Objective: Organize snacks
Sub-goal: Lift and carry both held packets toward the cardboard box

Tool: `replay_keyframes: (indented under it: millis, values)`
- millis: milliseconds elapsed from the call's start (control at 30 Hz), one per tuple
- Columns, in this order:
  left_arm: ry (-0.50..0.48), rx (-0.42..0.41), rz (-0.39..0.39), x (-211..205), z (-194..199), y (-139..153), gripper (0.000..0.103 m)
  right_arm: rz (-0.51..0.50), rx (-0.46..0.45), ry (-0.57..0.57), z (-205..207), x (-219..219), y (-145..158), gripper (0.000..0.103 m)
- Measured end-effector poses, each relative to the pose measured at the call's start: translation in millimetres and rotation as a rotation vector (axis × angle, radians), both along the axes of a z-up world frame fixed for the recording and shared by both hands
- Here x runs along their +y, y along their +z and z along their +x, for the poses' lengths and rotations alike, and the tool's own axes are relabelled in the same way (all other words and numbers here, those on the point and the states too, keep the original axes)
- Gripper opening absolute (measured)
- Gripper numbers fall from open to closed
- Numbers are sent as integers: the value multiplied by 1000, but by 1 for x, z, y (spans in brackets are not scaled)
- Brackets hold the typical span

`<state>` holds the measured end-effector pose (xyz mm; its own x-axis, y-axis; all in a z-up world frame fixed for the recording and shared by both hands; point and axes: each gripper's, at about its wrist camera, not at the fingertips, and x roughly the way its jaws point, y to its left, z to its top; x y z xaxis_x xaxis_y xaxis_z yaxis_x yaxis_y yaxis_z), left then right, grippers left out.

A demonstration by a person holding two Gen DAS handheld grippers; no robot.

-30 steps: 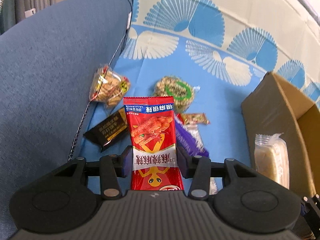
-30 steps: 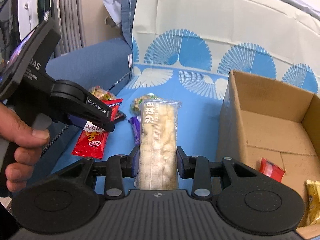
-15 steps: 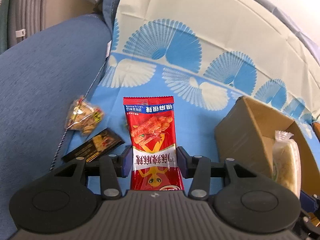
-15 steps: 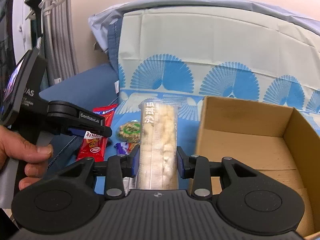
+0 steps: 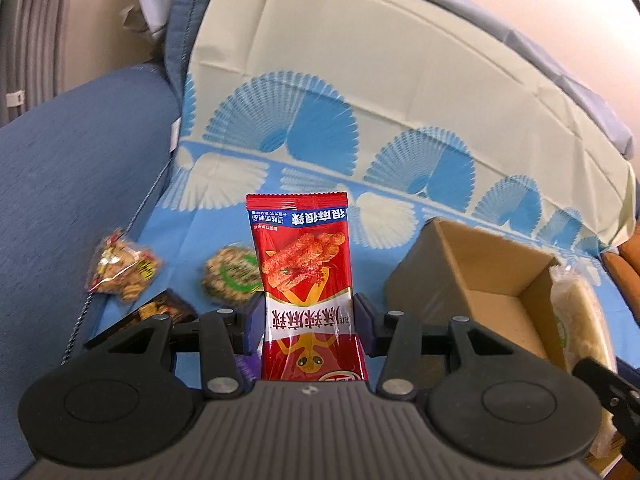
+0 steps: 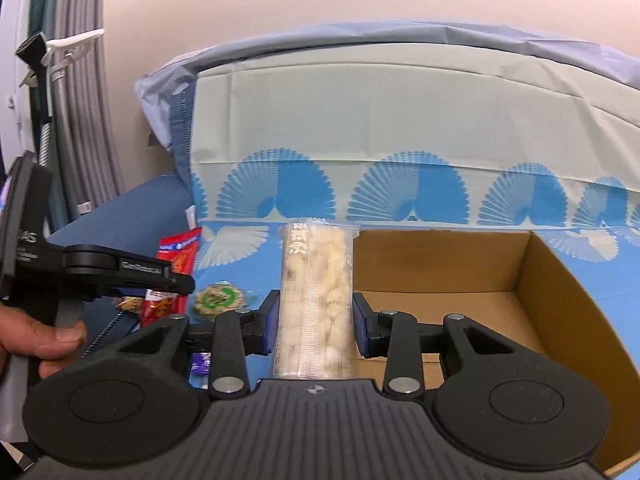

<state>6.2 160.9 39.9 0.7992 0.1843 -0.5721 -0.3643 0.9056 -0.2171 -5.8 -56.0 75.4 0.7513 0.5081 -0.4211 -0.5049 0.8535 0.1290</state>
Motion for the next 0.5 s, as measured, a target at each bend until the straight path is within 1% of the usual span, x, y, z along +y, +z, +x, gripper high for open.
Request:
replay_keyframes:
  millis: [233,500]
  values:
    - [-71,-102,-2,-35,5,13,51,-13,10,-77,12,-25,-6,38]
    - [-220,-233,16,-92,9,30,51,-4,20,-226,30,-66,-9,38]
